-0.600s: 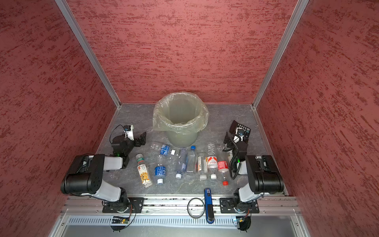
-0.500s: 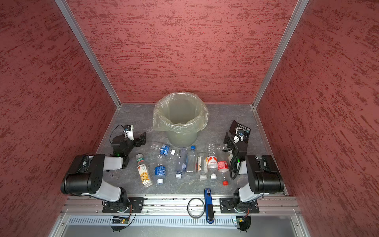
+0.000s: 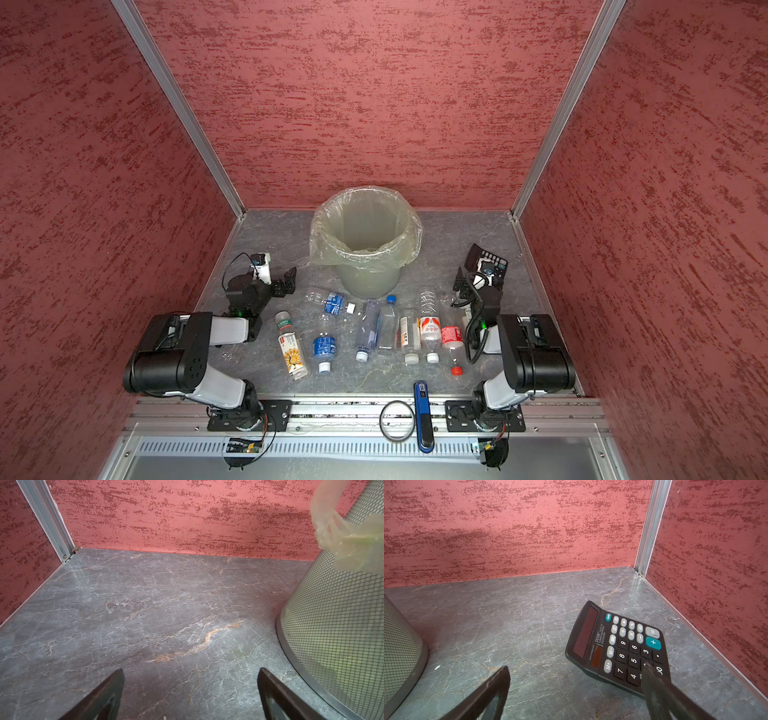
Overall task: Throw the plastic bottles in the bin
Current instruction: Pick up the plastic bottle from the bottom-left of the table.
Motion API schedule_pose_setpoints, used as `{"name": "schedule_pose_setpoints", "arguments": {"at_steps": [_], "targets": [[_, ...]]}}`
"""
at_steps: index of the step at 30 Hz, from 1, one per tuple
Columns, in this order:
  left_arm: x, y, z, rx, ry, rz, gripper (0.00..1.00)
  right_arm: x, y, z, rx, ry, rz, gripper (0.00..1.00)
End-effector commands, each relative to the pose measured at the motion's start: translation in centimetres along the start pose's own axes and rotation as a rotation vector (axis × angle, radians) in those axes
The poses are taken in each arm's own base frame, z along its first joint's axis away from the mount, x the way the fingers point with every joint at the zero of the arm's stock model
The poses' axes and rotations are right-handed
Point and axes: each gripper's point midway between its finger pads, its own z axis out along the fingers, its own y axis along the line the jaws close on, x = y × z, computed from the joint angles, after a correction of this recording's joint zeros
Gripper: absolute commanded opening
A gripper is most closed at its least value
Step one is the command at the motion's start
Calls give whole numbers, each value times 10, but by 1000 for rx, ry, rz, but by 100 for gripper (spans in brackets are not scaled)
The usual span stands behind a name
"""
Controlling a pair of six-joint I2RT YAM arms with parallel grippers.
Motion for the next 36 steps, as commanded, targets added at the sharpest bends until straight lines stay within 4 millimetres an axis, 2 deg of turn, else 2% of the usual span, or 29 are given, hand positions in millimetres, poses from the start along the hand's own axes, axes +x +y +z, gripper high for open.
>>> {"name": "schedule_pose_setpoints", "arguments": {"at_steps": [1,12,19,20,25,28,30,33,36], "targets": [[-9,0,3,10,-27,-10,99,-12,-2,5,11,-36,2,99],[-9,0,2,11,-28,-14,99,-13,-3,3,14,-44,0,99],[-33,26,-20,-211,-57,-71,99,-26,-14,-2,79,-54,23,99],[-37,26,-25,-240,-58,-68,99,-39,-18,-2,110,-66,34,99],[-62,19,-52,-359,-121,-111,99,-62,-46,1,306,6,84,99],[-75,10,-65,-415,-113,-169,99,-76,-63,-7,432,35,209,99],[-86,-4,-70,-386,-113,-198,99,-81,-74,-15,540,84,327,99],[-92,-16,-78,-366,-36,-291,99,-103,-59,-23,513,136,371,99],[-85,-31,-78,-337,81,-279,99,-115,-33,-39,409,135,348,99]]}}
